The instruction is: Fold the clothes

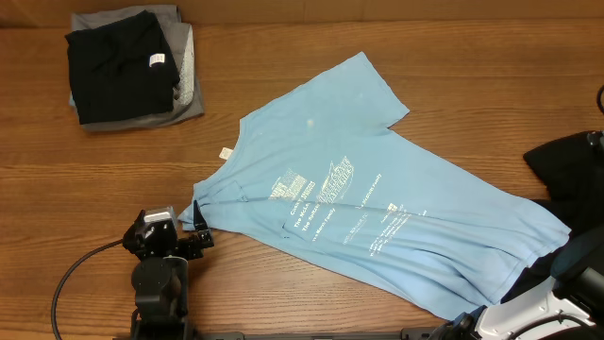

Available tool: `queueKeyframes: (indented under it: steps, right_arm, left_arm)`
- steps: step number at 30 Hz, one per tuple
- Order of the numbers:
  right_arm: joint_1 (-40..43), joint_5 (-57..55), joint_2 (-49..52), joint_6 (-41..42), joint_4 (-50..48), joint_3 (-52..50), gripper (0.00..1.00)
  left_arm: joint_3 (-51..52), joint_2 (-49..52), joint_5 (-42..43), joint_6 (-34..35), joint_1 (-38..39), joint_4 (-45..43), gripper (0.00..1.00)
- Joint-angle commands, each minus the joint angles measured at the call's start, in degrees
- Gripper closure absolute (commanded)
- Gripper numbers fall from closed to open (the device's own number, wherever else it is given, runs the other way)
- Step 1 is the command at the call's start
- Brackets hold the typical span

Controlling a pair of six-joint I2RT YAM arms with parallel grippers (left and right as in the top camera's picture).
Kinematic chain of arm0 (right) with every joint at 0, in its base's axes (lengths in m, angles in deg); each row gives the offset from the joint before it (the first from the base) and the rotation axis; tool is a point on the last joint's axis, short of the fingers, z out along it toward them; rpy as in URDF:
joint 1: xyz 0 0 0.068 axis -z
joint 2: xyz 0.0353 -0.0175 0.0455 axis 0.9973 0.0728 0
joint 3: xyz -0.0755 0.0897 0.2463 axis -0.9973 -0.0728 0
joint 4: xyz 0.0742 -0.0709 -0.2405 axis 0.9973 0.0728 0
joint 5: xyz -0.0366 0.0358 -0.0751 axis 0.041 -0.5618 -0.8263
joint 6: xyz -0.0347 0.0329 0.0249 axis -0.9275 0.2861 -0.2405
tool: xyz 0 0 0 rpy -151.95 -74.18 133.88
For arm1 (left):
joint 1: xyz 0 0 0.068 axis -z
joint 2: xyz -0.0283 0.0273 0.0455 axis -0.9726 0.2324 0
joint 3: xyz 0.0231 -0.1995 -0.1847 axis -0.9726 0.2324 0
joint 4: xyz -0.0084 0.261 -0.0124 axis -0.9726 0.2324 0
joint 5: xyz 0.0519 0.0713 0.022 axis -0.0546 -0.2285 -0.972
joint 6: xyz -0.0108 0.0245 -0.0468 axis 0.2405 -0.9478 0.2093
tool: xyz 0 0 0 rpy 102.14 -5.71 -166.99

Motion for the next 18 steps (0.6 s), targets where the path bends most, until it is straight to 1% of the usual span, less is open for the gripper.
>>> queueKeyframes:
  steps: [1,3,7,11,13,15,16,18]
  right_arm:
    - [1.38,-1.11,-0.57,3.08,-0.11,-3.67,0.00]
    - [2.36,0.17,-0.57,2.47,-0.52,-5.97,0.00]
    - [4.39,5.84,-0.57,-2.10,-1.79,-9.42,0.00]
    - [6.16,5.95,-0.57,-3.69,-2.93,-13.07,0.00]
    - [6.97,5.95,-0.57,-5.55,-4.55,-15.74,0.03]
    - [7.48,6.23,-0.57,-7.78,-6.69,-18.58,0.10]
    - [7.67,6.14,-0.57,-8.59,-7.67,-20.04,0.16]
    - [8.00,6.12,-0.57,-9.73,-9.68,-22.51,0.31]
  left_arm:
    - [0.20,-0.04,-0.70,-1.27,-0.04,-0.11,0.00]
    - [0.20,-0.04,-0.70,-1.27,-0.04,-0.11,0.00]
    - [0.20,-0.04,-0.70,-1.27,-0.04,-0.11,0.00]
    - [0.20,-0.04,-0.70,-1.27,-0.04,-0.11,0.00]
    - [0.20,-0.04,-0.70,-1.27,-0.04,-0.11,0.00]
    - [0.20,-0.04,-0.70,-1.27,-0.04,-0.11,0.00]
    - [0.20,-0.04,-0.70,-1.27,-0.04,-0.11,0.00]
    - [0.20,-0.04,-0.70,-1.27,-0.04,-0.11,0.00]
